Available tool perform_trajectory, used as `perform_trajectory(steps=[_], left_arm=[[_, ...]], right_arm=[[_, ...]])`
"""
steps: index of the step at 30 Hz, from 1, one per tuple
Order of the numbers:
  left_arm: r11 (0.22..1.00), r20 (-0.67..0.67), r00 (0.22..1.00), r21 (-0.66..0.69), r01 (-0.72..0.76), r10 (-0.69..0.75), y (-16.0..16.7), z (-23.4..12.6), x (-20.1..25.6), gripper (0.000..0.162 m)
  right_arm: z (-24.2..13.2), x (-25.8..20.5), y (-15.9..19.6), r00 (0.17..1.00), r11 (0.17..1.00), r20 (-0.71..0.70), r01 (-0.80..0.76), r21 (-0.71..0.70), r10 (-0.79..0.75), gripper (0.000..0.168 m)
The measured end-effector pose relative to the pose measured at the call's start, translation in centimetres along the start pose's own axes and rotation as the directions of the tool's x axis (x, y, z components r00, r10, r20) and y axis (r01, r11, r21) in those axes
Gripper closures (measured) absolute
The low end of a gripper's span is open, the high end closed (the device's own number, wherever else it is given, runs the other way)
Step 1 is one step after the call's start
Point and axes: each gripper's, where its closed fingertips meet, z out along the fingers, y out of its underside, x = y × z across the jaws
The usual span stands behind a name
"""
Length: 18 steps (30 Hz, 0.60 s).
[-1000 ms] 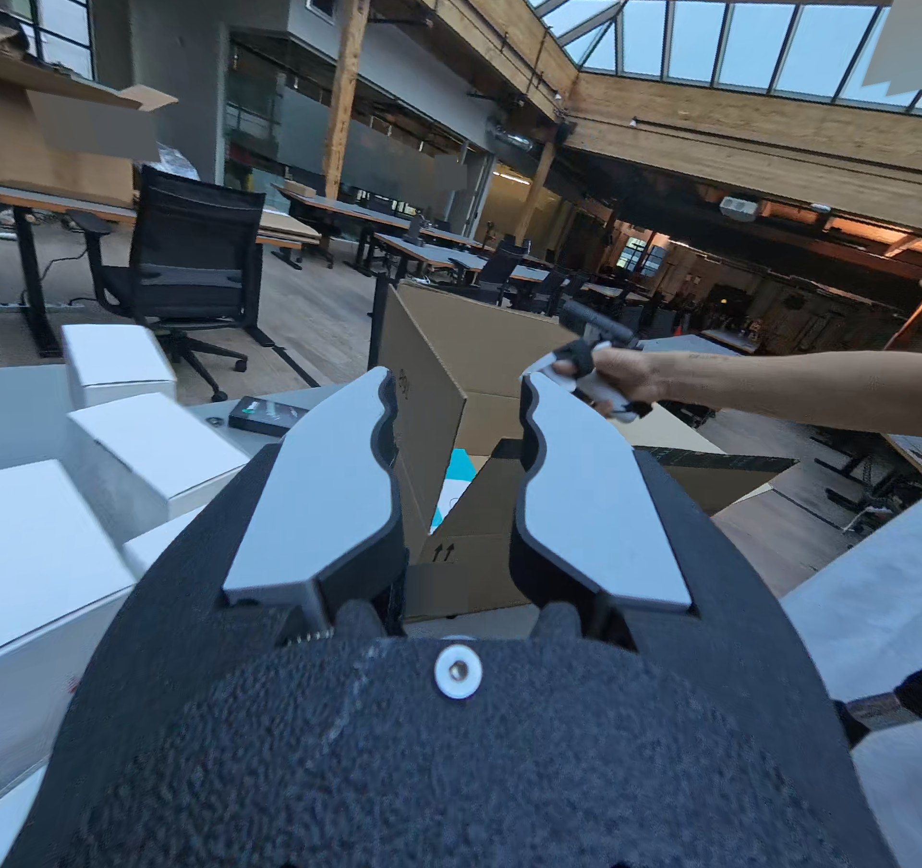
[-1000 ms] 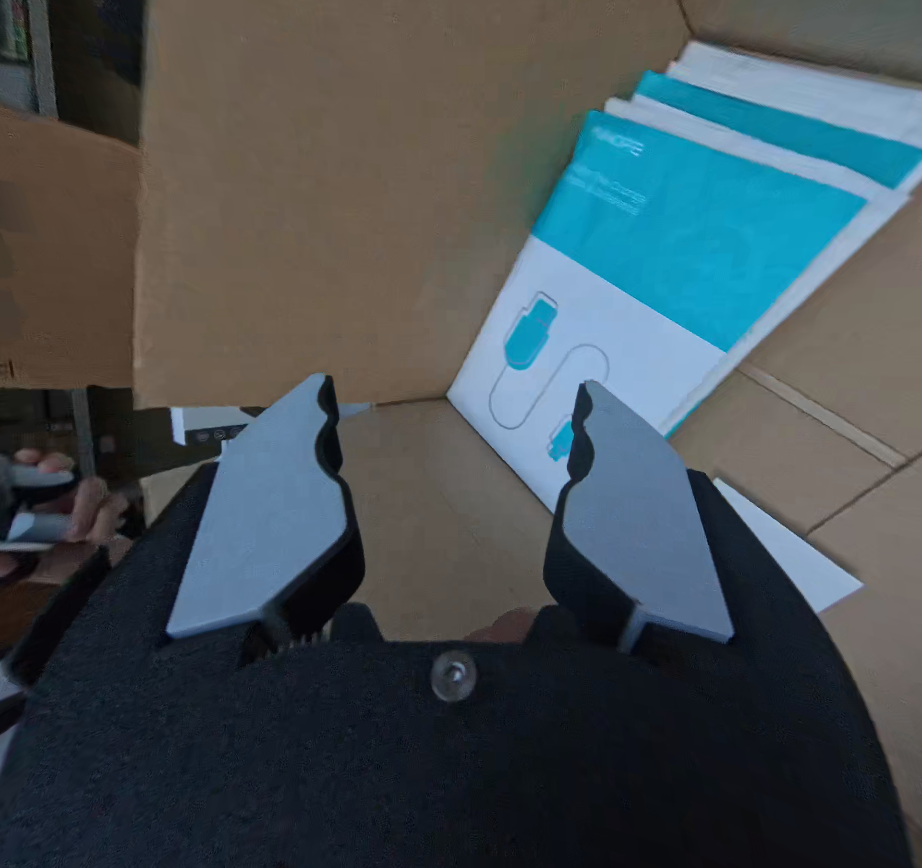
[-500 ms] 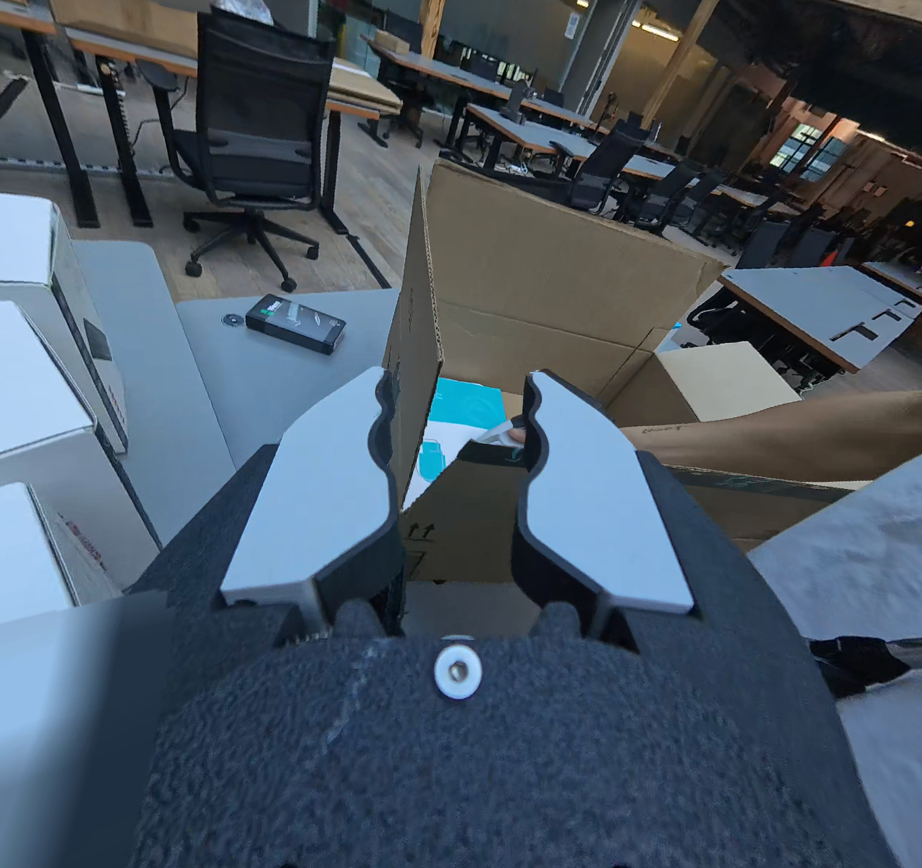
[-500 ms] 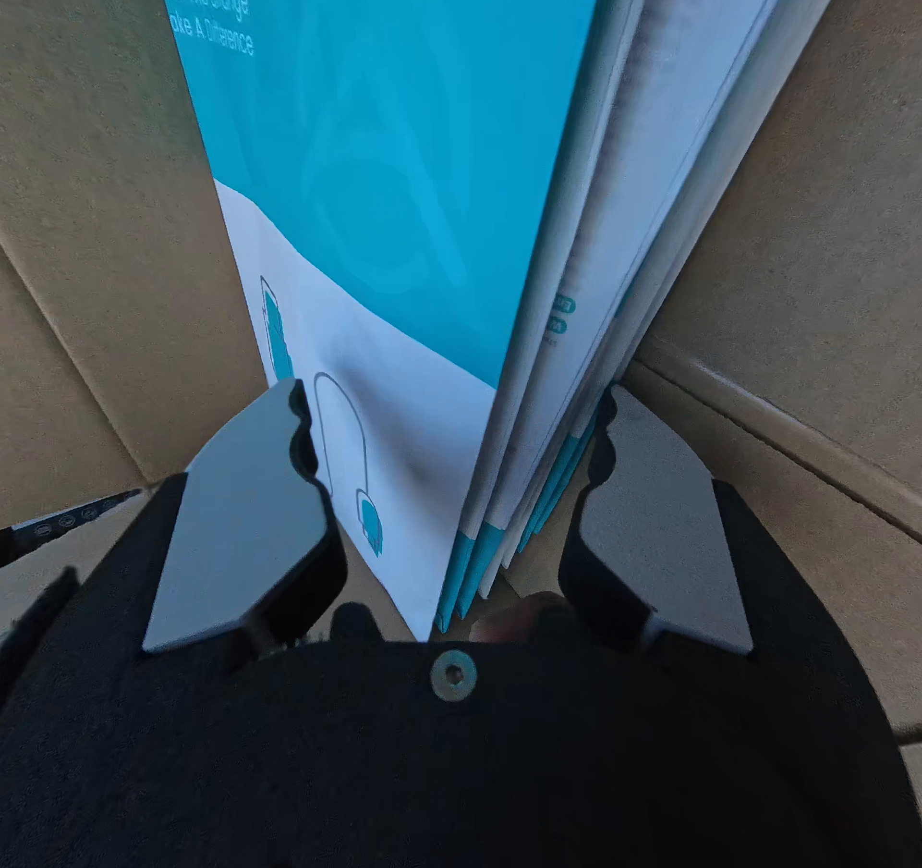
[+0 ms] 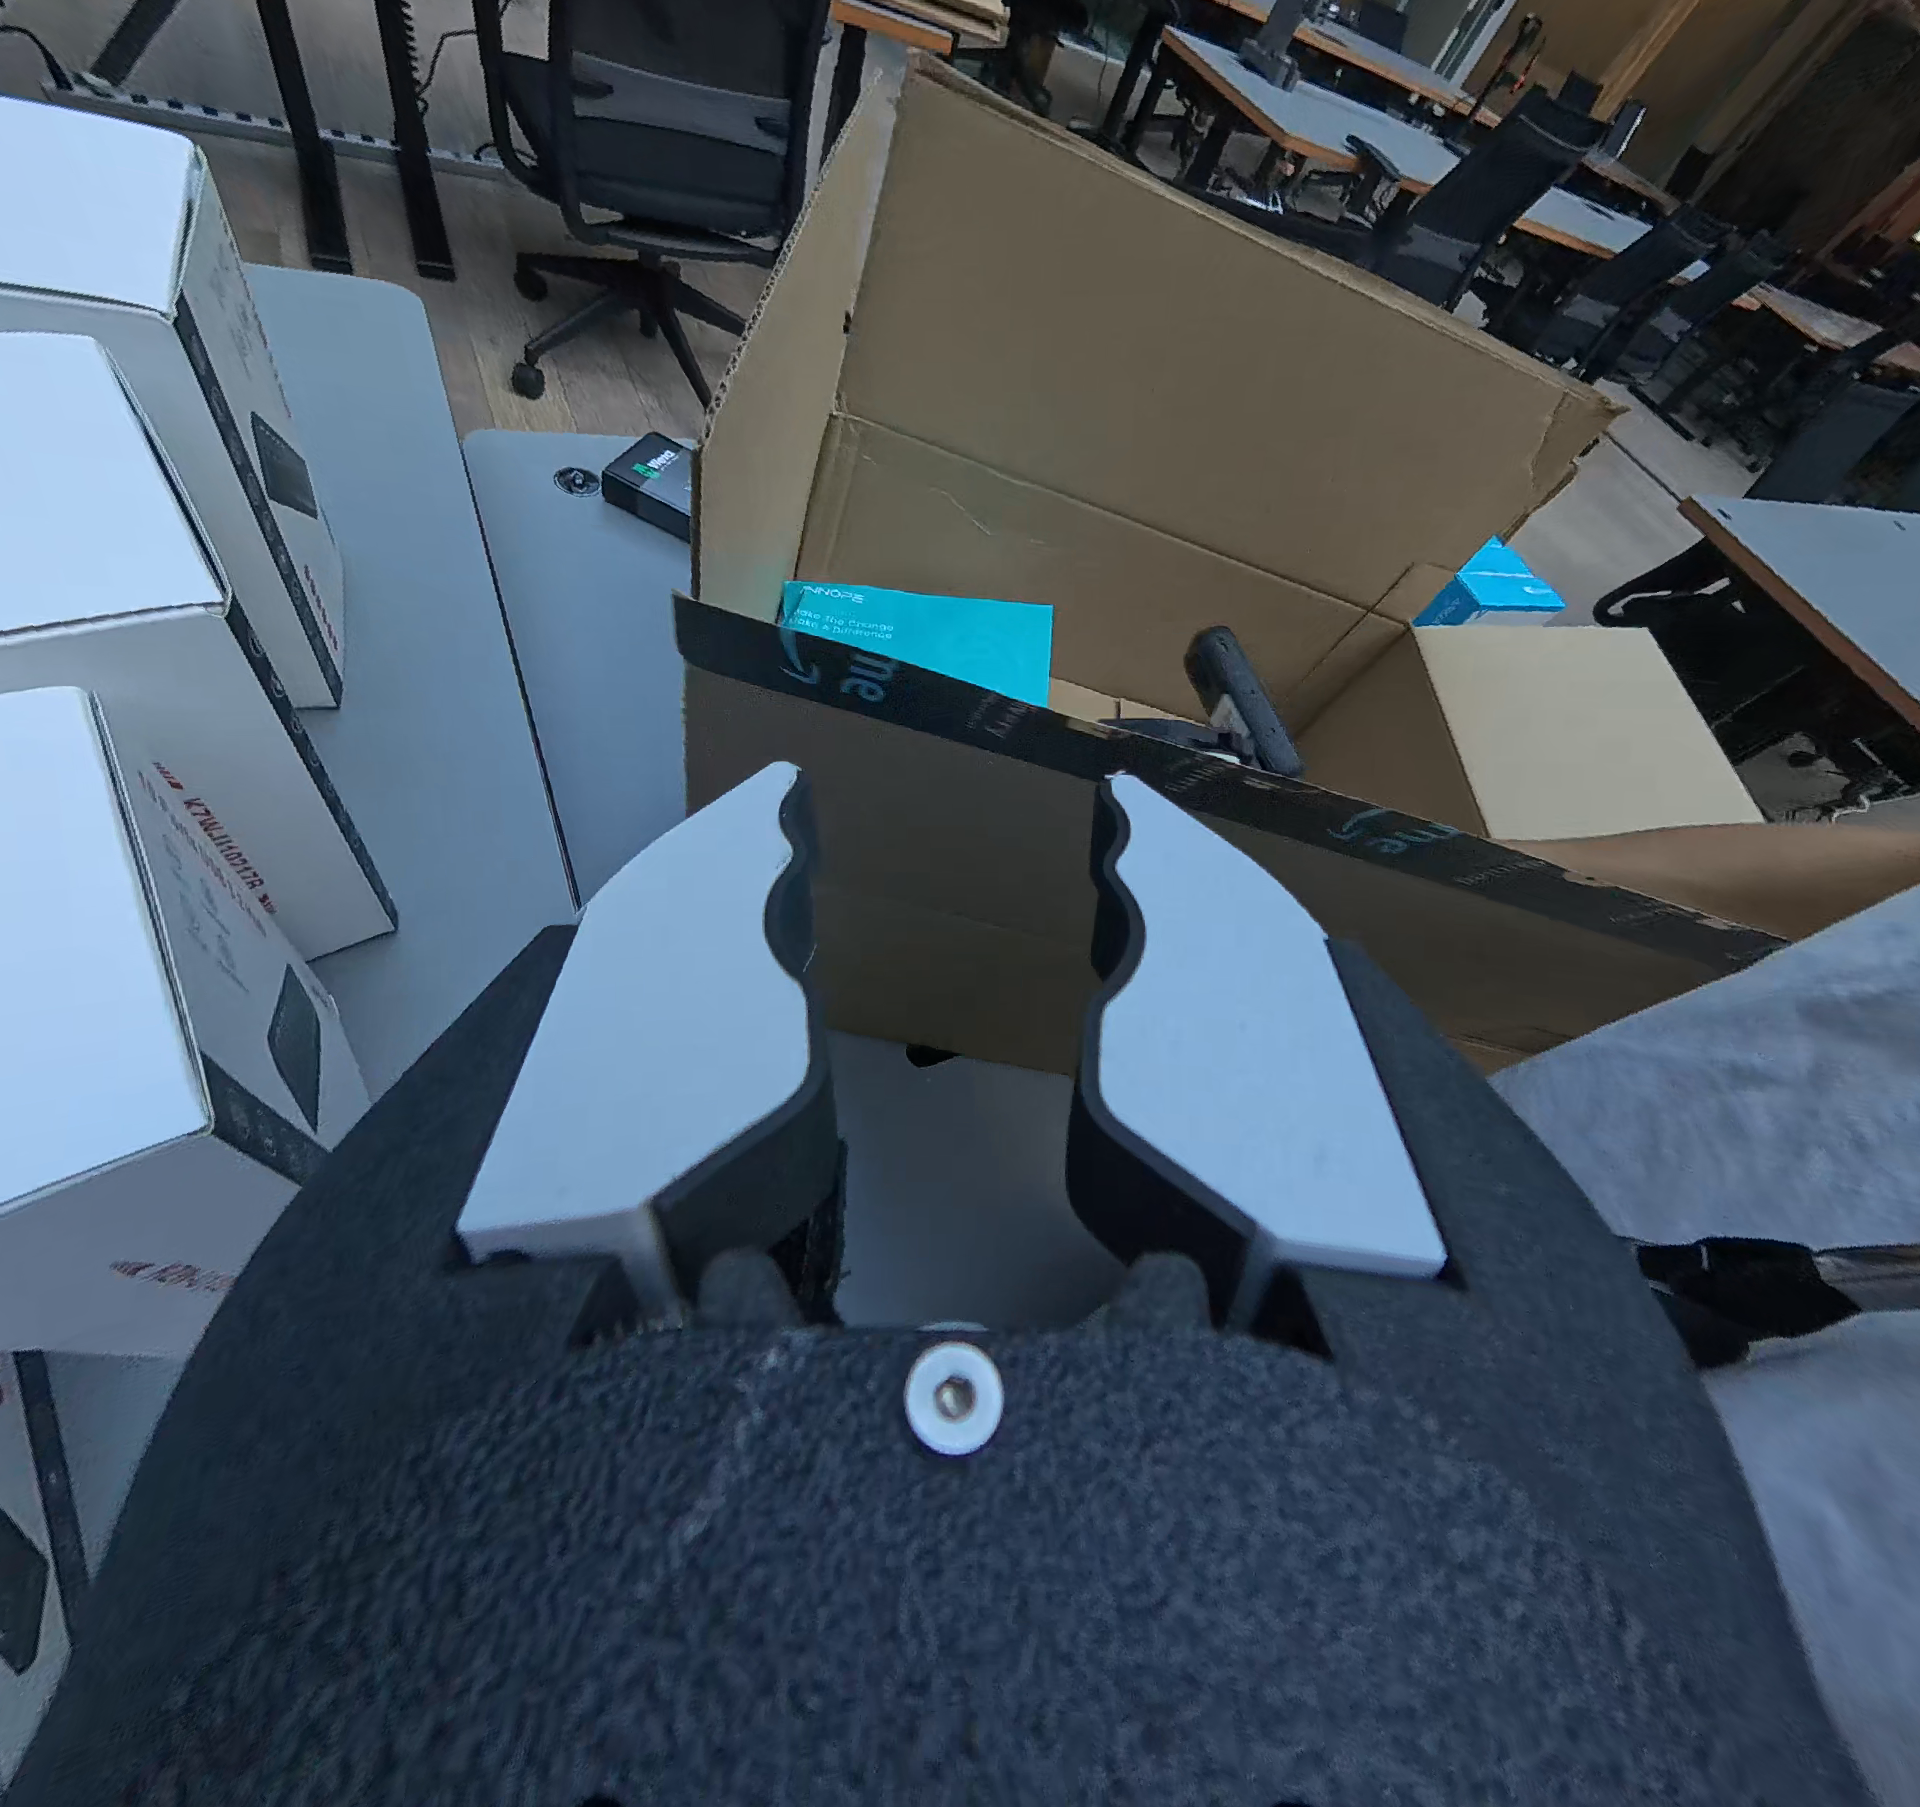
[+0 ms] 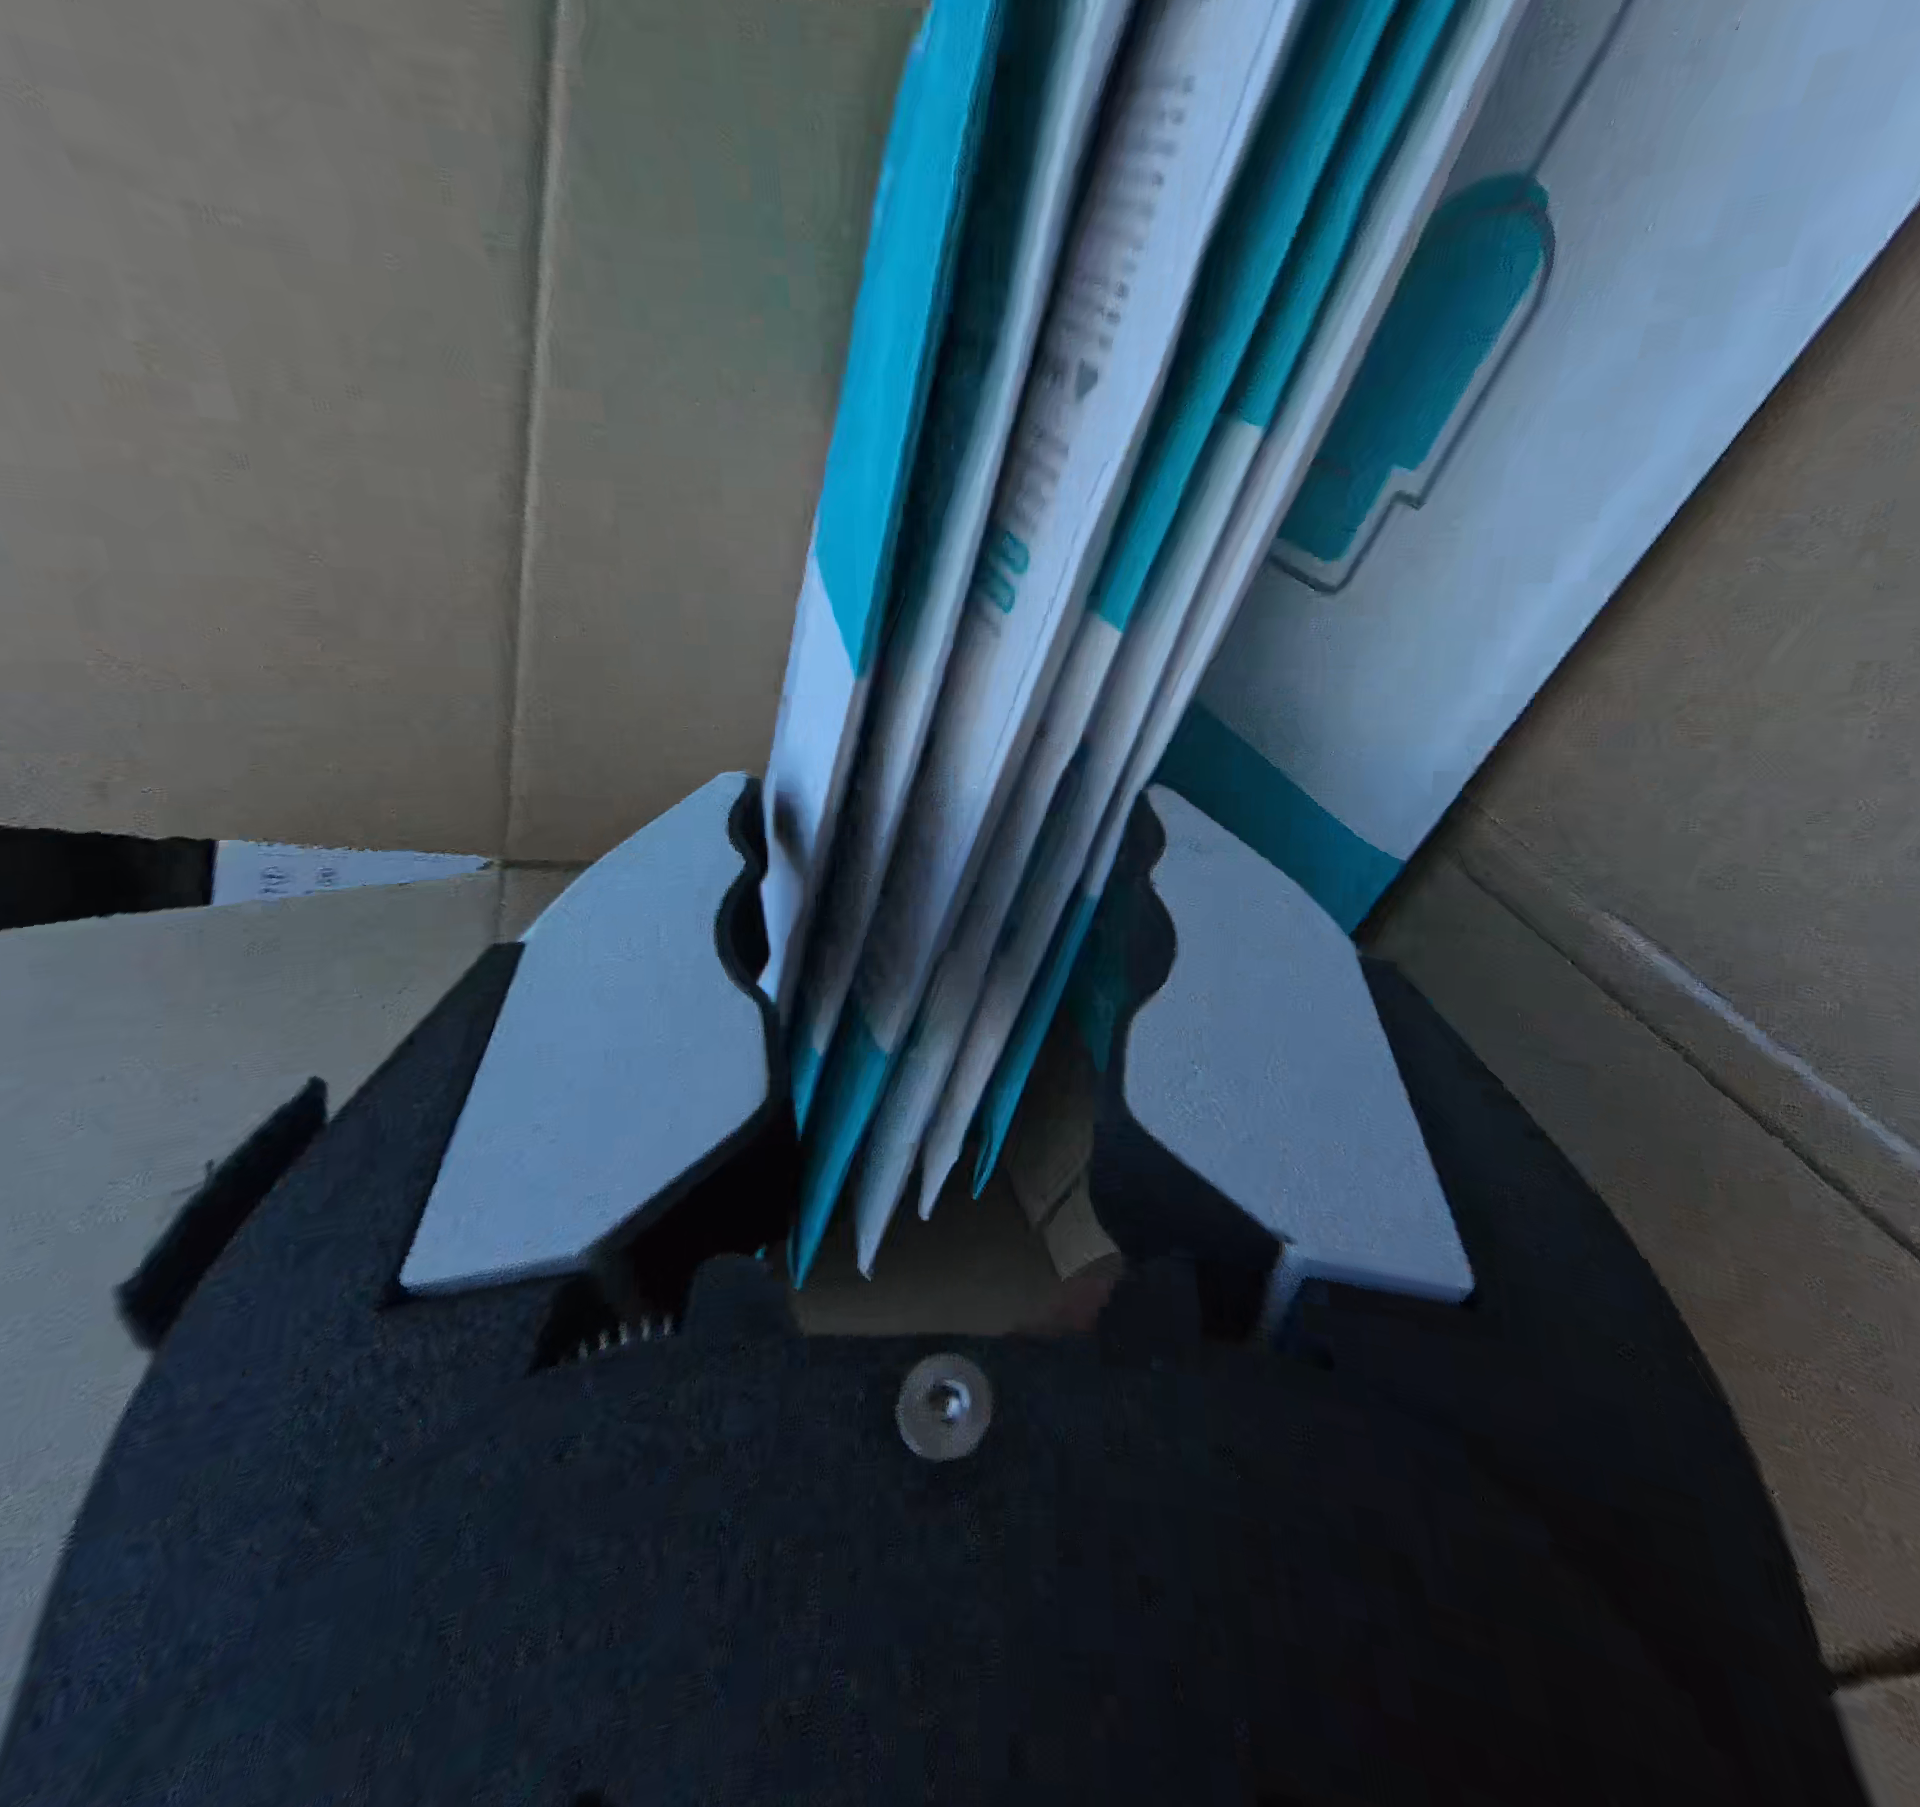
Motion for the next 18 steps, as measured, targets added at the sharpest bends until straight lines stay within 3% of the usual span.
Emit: perform_trajectory(steps=[1,3,4,5,6,8,10,11,13,14,16,18], left_arm=[[1.000,0.002,1.000,-0.007,-0.002,0.002,0.2,-0.1,0.1,0.112],[1.000,0.013,1.000,-0.018,-0.002,0.002,0.7,-0.2,0.1,0.112],[1.000,0.013,1.000,-0.022,-0.001,0.001,0.8,-0.4,0.2,0.112],[1.000,0.015,1.000,-0.026,-0.001,0.002,0.9,-0.6,0.3,0.112],[1.000,0.022,1.000,-0.031,-0.003,0.004,1.1,-0.9,0.3,0.112],[0.999,0.041,0.999,-0.039,-0.006,0.008,1.5,-1.5,0.1,0.112],[0.999,0.046,0.999,-0.038,0.015,-0.013,2.0,-2.0,0.1,0.112],[0.999,0.042,0.999,-0.040,0.025,-0.023,2.2,-2.2,0.1,0.112],[0.998,0.045,0.998,-0.042,0.042,-0.040,2.6,-2.5,-0.2,0.112],[0.998,0.042,0.998,-0.042,0.049,-0.048,2.7,-2.7,-0.3,0.112],[0.997,0.040,0.997,-0.039,0.063,-0.061,2.7,-3.0,-0.6,0.112],[0.995,0.037,0.996,-0.044,0.085,-0.083,2.9,-3.2,-1.0,0.112]], right_arm=[[1.3,1.1,0.6,0.997,0.997,-0.069,-0.032,-0.066,0.027,0.074],[3.4,2.8,1.8,0.979,0.975,-0.186,-0.123,-0.187,0.088,0.078],[3.9,2.7,1.4,0.978,0.975,-0.193,-0.118,-0.190,0.080,0.090],[4.2,1.9,0.9,0.984,0.978,-0.159,-0.102,-0.179,0.074,0.112],[4.4,0.2,0.1,0.995,0.986,-0.061,-0.083,-0.143,0.075,0.120],[4.7,-3.3,-1.3,0.990,0.997,0.118,-0.066,-0.045,0.071,0.119],[5.8,-2.1,-1.6,0.999,0.999,-0.003,-0.034,-0.021,0.034,0.105],[6.7,-0.6,-1.0,0.995,0.996,-0.097,-0.041,-0.078,0.033,0.081],[8.0,1.9,-0.2,0.973,0.980,-0.211,-0.126,-0.154,0.092,0.086],[7.9,2.4,-0.5,0.966,0.976,-0.228,-0.159,-0.151,0.122,0.096],[7.8,1.9,-1.4,0.978,0.977,-0.146,-0.170,-0.128,0.151,0.116],[7.7,0.7,-2.3,0.988,0.981,-0.054,-0.152,-0.118,0.147,0.119]])
